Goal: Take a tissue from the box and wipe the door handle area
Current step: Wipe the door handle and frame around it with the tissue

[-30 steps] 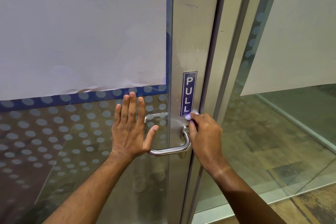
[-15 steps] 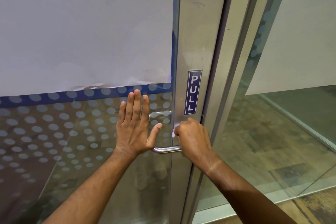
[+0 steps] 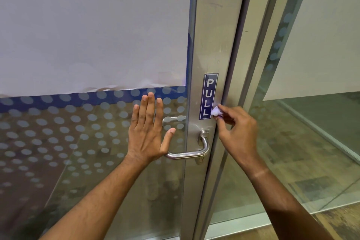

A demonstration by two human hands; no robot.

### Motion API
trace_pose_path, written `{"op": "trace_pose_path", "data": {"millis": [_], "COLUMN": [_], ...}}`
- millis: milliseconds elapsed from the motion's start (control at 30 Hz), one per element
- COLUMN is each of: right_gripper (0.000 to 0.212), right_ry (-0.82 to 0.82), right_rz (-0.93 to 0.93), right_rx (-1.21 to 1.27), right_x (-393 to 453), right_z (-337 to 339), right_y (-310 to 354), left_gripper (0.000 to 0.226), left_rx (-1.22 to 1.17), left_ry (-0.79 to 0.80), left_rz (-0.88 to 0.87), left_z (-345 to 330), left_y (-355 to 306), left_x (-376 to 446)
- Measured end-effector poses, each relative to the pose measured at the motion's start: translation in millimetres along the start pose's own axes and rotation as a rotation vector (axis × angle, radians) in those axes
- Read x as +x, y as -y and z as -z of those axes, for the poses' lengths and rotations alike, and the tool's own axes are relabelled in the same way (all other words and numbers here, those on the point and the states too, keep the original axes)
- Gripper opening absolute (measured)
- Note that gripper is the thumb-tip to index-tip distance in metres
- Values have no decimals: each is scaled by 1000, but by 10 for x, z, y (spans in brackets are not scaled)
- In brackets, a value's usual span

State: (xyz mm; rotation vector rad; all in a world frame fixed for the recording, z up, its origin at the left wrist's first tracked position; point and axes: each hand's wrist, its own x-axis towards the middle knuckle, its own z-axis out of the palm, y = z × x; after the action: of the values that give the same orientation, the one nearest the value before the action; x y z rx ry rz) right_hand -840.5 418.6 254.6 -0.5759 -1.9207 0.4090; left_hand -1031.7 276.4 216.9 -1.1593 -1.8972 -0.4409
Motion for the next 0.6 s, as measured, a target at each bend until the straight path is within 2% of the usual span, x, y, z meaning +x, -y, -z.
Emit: {"op": "trace_pose_path", "data": {"millis": [300,600], "right_gripper": [32,31], "right_ry": [-66,-62], "right_rz": [125,193], "right_rx": [-37,26], "right_x": [-129,-133], "right_z": [-114,-152], "right_y": [99,265], "left_gripper": [91,90], "left_rx": [-49,-20], "left_ry": [3,66], "left_rz": [5,126], "left_z": [173,442], "left_y": [4,221], "left_x": [-89,-358]}}
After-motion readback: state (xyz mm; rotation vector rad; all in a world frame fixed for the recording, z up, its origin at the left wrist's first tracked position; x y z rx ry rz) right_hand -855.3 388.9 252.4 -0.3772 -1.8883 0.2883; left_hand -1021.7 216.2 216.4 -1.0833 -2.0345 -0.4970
